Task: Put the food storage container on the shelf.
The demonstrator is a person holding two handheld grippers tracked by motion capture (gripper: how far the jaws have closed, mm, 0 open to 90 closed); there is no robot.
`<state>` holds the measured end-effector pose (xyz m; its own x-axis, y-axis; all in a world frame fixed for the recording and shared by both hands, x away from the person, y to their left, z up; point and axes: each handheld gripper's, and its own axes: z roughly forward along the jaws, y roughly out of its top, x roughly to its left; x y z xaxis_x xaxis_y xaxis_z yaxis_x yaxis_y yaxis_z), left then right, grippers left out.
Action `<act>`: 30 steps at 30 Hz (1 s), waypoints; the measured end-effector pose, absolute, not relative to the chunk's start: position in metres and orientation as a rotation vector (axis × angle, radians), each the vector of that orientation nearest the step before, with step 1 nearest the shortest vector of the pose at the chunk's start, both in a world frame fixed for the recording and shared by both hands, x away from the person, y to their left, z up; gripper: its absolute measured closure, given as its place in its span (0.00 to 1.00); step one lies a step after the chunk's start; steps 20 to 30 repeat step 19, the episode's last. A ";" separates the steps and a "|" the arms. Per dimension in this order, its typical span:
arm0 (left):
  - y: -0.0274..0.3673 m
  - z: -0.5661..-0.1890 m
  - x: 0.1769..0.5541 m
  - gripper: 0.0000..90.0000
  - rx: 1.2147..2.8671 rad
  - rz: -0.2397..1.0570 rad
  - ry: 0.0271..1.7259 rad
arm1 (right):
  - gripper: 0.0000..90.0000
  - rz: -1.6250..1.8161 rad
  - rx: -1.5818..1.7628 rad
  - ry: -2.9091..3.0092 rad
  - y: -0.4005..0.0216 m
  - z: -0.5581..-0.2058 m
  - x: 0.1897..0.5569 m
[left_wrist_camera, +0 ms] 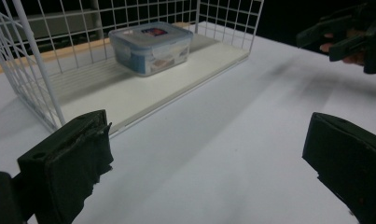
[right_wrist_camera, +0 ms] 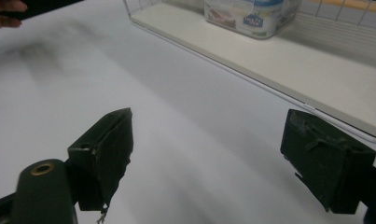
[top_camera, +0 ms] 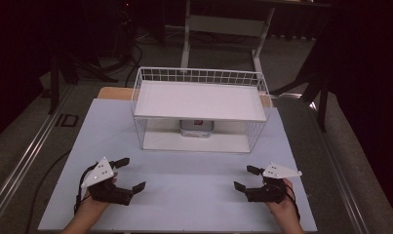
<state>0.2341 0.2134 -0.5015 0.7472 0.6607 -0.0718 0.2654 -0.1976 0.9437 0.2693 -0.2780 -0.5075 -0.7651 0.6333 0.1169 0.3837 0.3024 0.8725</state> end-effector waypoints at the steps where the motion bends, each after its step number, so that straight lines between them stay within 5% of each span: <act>1: 0.213 -0.502 0.235 0.02 1.776 0.414 0.727 | 0.19 1.454 0.927 2.320 -0.279 -0.508 0.270; 30: 0.215 -0.510 0.237 0.02 1.813 0.396 0.778 | 0.19 1.448 0.956 2.302 -0.283 -0.507 0.275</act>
